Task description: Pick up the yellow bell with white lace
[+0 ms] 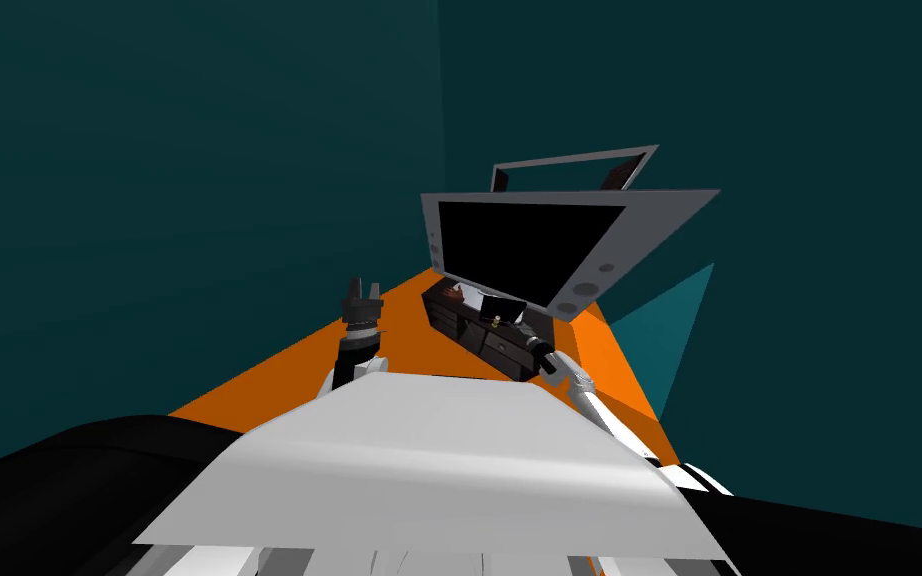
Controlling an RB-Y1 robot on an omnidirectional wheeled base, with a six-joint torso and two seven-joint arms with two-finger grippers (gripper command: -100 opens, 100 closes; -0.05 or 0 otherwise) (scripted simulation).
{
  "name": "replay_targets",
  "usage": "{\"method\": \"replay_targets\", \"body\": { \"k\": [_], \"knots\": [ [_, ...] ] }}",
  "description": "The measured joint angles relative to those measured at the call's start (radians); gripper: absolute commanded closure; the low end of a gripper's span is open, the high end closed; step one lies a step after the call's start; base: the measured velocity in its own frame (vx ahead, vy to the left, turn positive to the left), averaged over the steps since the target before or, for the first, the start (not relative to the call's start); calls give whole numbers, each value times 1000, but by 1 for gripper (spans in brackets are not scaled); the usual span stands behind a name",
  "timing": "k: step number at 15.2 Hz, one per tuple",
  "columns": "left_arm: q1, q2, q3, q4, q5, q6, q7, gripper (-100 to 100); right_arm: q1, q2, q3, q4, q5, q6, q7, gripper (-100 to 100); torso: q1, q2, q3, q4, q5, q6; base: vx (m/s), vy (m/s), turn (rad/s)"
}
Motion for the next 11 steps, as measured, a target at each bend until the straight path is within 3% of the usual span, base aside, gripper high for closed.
{"method": "replay_targets", "body": {
  "k": [10, 11],
  "knots": [
    [0, 0, 0, 0, 0, 0, 0, 0, -90, -80, 70, 264, 130, 49, 53, -100, 1, 0, 0, 0, 0, 0, 17, 38, 96],
    [0, 0, 0, 0, 0, 0, 0, 0, -90, -90, 82, 271, 140, 62, 53, -100, 1, 0, 0, 0, 0, 0, 18, 39, 86]
  ]
}}
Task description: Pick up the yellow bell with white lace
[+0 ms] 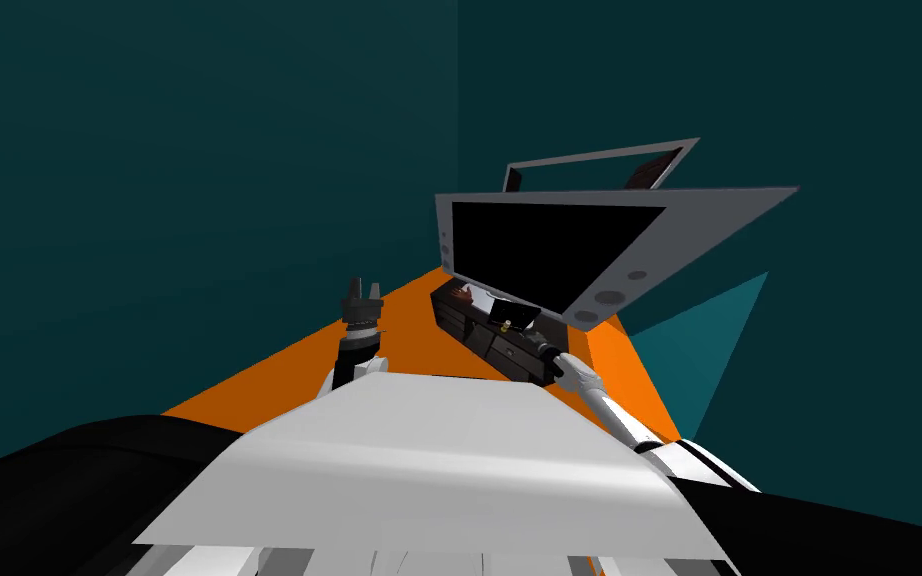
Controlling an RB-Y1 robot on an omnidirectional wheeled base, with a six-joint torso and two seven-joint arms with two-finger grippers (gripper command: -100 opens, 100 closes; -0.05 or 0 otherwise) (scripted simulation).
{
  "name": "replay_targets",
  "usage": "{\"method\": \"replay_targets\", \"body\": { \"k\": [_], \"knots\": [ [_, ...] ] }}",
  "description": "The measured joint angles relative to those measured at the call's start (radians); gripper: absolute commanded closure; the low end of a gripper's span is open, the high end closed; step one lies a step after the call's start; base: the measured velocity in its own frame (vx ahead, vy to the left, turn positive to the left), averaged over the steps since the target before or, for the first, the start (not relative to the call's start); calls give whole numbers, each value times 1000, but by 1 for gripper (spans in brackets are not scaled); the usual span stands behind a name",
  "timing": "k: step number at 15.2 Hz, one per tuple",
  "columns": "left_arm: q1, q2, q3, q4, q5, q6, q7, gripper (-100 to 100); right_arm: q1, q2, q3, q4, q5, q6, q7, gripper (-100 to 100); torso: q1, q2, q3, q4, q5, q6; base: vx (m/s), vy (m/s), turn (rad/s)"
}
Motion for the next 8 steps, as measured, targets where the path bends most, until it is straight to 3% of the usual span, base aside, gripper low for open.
{"method": "replay_targets", "body": {
  "k": [8],
  "knots": [
    [0, 0, 0, 0, 0, 0, 0, 0, -57, -51, 51, 173, 86, 38, 30, -100, 0, 1, 0, 0, 0, 0, 13, 32, 81]
  ]
}}
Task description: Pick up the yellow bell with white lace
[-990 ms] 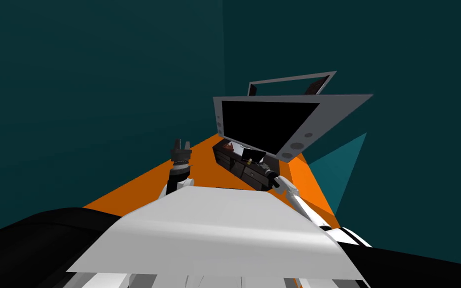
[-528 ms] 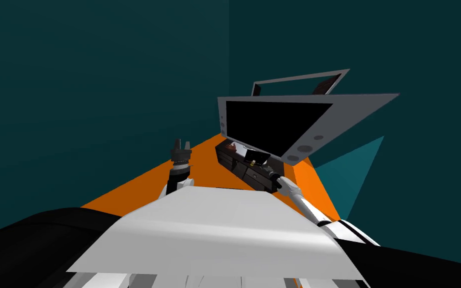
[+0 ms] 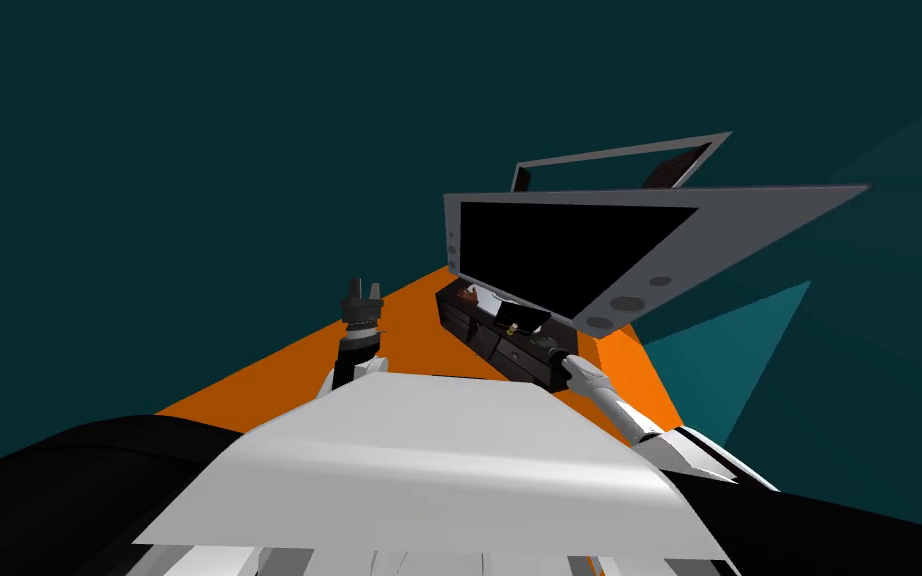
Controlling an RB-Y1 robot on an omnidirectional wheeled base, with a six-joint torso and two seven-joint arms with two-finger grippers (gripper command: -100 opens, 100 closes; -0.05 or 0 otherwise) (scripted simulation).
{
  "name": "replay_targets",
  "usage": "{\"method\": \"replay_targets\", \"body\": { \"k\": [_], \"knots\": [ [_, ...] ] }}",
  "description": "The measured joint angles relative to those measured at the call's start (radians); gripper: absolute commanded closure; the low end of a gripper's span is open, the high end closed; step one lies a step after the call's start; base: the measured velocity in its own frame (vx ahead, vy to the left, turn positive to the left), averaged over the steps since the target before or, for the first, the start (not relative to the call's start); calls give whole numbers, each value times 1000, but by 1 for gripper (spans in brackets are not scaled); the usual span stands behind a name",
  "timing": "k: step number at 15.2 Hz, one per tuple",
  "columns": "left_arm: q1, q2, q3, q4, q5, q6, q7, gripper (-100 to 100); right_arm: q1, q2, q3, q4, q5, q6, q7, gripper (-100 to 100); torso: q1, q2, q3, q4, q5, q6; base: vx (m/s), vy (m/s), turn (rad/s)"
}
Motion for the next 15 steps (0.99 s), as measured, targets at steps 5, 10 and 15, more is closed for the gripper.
{"method": "replay_targets", "body": {
  "k": [5, 10, 15],
  "knots": [
    [0, 0, 0, 0, 0, 0, 0, 0, -31, -16, 20, 111, 55, 18, 26, -100, 0, 0, 0, 0, 0, 0, 13, 34, 69],
    [0, 0, 0, 0, 0, 0, 0, 0, -57, -62, 101, 170, 74, 57, 13, -100, 0, 0, 0, 0, 0, 0, 10, 29, 59],
    [0, 0, 0, 0, 0, 0, 0, 0, -43, -47, 47, 197, 88, 47, 39, -100, -2, 2, 1, 0, 0, -1, -3, -3, 109]
  ]
}}
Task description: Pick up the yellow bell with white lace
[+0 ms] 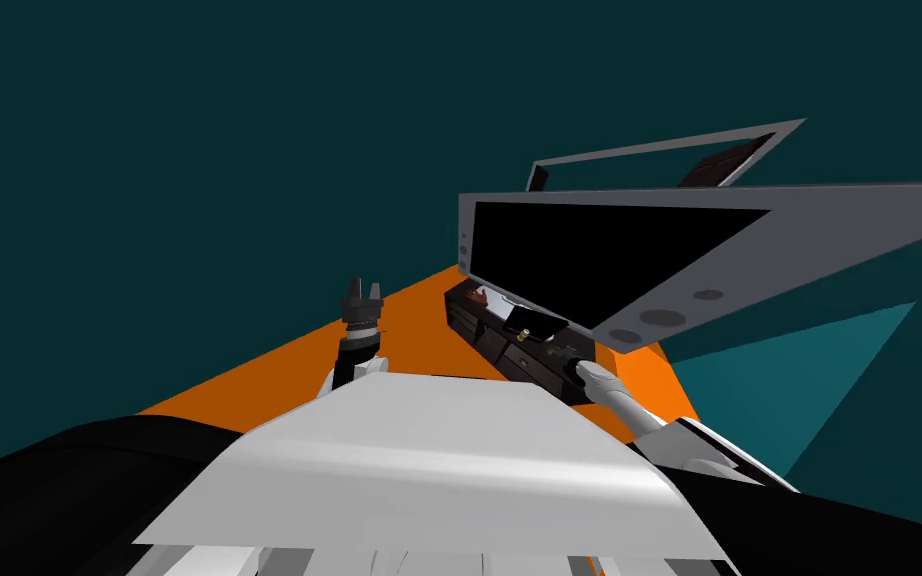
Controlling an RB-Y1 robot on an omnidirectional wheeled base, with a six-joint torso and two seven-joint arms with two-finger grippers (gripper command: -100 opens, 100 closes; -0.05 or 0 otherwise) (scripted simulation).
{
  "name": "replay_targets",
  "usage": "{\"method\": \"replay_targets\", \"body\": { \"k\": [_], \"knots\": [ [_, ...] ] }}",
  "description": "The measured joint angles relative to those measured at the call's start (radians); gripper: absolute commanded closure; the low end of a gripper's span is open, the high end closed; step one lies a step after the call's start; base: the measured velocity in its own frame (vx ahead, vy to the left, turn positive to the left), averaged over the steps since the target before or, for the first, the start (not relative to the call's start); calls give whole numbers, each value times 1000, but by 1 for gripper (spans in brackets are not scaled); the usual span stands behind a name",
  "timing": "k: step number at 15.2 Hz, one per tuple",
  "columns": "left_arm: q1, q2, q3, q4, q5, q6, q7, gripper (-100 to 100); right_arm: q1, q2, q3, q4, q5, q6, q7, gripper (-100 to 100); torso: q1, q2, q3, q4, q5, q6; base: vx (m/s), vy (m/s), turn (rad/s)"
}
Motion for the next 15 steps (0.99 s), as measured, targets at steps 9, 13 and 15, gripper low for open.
{"method": "replay_targets", "body": {
  "k": [9, 13, 15],
  "knots": [
    [0, 0, 0, 0, 0, 0, 0, 0, 74, 30, -126, -6, 0, -13, 56, -100, -1, 0, 0, 0, 0, 1, -8, -10, 124],
    [0, 0, 0, 0, 0, 0, 0, 0, 117, 65, -249, 16, 12, -40, 115, -100, -1, 1, 0, 0, 0, 0, -13, -15, 241],
    [0, 0, 0, 0, 0, 0, 0, 0, 150, 82, -321, 16, 15, -56, 156, -100, -1, 1, 1, 0, 0, 1, -18, -18, 247]
  ]
}}
